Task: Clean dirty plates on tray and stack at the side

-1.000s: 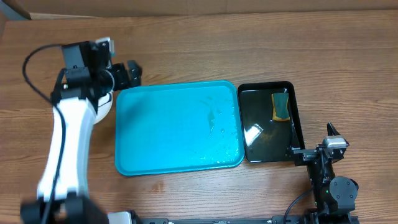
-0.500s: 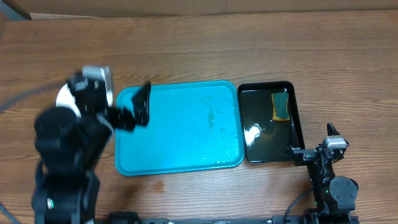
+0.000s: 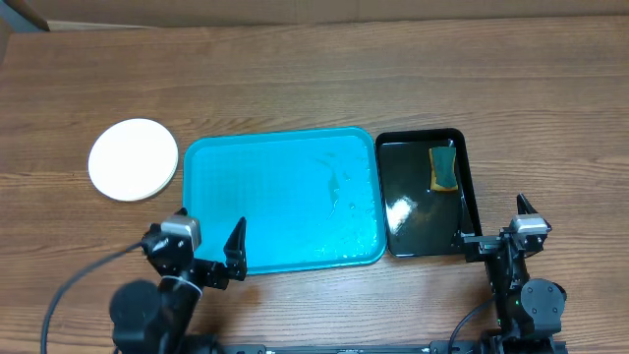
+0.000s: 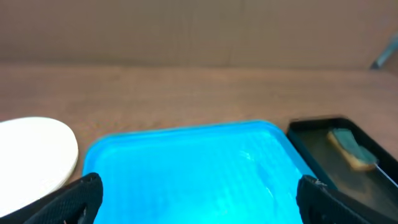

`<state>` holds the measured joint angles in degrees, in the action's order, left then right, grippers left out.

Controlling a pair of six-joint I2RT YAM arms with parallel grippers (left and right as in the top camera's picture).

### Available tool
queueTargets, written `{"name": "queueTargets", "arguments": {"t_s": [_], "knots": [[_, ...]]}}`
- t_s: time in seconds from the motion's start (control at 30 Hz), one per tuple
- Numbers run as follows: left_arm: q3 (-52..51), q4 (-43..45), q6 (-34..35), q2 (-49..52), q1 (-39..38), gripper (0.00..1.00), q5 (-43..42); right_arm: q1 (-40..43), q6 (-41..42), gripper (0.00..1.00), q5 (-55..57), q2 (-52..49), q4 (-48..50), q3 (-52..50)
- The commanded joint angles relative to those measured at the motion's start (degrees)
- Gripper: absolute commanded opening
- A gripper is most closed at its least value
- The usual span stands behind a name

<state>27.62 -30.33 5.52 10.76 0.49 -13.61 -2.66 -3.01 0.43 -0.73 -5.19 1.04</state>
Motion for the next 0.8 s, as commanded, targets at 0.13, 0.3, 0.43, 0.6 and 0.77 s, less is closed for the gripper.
{"name": "queueTargets", "arguments": {"t_s": [0.13, 0.3, 0.43, 0.6, 0.77], "knots": [[-9.01, 26.38, -1.07, -9.05, 0.35, 1.0, 1.4, 0.15, -0.24, 1.0, 0.37, 0.57, 0.37, -0.59], [-14.21, 45.24, -1.07, -9.55, 0.31, 1.0, 1.4, 0.15, -0.24, 1.0, 0.35, 0.57, 0.37, -0.59], [-18.56, 50.84, -1.01, -9.68, 0.31, 1.0, 1.4, 0.15, -0.24, 1.0, 0.37, 0.57, 0.37, -0.59], [-22.64, 50.77, -0.15, -10.58, 0.31, 1.0, 1.68, 0.15, -0.24, 1.0, 0.37, 0.57, 0.37, -0.59], [-25.7, 50.71, -0.17, -10.58, 0.31, 1.0, 4.26, 0.15, -0.24, 1.0, 0.37, 0.57, 0.37, -0.59]]}}
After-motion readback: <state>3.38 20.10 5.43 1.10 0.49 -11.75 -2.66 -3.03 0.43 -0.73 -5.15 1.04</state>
